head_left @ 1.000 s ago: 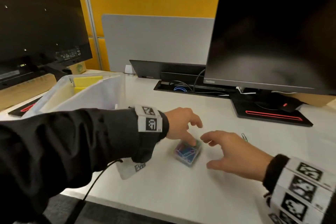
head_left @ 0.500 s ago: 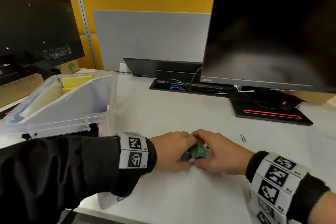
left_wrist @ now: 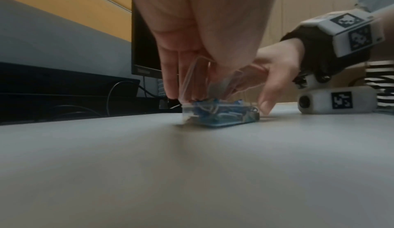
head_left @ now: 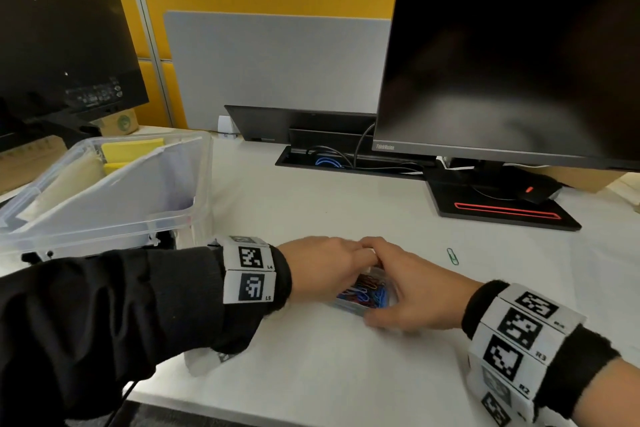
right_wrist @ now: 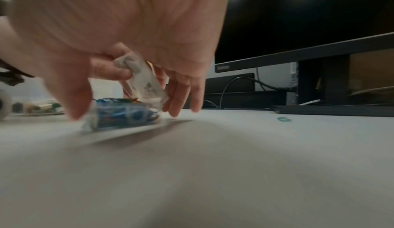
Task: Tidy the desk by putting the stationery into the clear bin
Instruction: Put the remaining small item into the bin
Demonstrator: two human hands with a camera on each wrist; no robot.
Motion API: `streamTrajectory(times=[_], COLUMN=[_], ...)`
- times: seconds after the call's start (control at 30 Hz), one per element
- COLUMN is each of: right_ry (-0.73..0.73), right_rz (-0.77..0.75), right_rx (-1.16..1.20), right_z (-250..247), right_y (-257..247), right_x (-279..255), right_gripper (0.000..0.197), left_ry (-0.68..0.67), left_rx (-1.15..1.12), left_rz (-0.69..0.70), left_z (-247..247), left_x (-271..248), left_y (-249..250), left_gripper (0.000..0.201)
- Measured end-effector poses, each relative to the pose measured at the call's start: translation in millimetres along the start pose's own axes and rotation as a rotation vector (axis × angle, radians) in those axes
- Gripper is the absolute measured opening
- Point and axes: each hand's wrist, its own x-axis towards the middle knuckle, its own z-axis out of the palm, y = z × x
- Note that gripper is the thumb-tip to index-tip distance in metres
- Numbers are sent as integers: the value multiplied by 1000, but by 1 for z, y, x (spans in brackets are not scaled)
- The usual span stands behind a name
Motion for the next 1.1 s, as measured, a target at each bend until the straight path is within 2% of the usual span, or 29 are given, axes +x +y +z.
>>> streamTrajectory(times=[0.07, 0.1, 0.2, 0.27, 0.33, 0.37, 0.43, 0.5, 0.6, 0.73, 0.8, 0.87, 0.93, 1.0, 1.1], right_ry=[8, 27, 233, 331, 275, 221, 137, 142, 162, 212, 245, 257, 235, 196, 146], right_rz=[38, 71, 184, 314, 425, 440, 470, 433, 408, 476, 484, 496, 508, 519, 492], right_rx=[10, 21, 80, -31, -179, -240, -352, -428, -478, -348, -290, -245, -191, -140, -77], right_z=[-7, -12, -28, -36, -37, -35, -34, -34, -34, -30, -28, -25, -22, -19, -15], right_y=[6, 9, 32, 52, 66, 70, 72, 72, 64, 57, 53, 50, 46, 43, 36], right_x=[-6, -9, -14, -12, -8, -7, -5, -5, -5, -7, -9, -12, -15, -18, -21], right_gripper=[89, 88, 66, 51, 23, 21, 31, 26, 29, 23, 21, 16, 13, 17, 19], left_ry=[114, 167, 261, 282, 243, 196, 67, -59, -189, -410, -435, -403, -391, -380, -296], left_rx=[-80, -142, -304, -382, -445, -461, -431, -285, -108, 87, 140, 136, 110, 101, 64], left_rz=[-83, -130, -245, -307, -375, -410, -461, -491, -552, -630, -663, -672, -684, -693, -701], left_z=[-2, -3, -6, -6, -7, -8, -13, -22, -33, -29, -23, -20, -16, -11, -8], left_x=[1, 2, 5, 6, 6, 4, 0, -9, -23, -31, -32, -34, -35, -36, -38], left_y=[-5, -9, -17, -21, -23, -23, -26, -29, -38, -37, -36, -36, -36, -34, -32], left_gripper=[33, 31, 25, 24, 29, 34, 45, 49, 43, 19, 41, 50, 51, 50, 40])
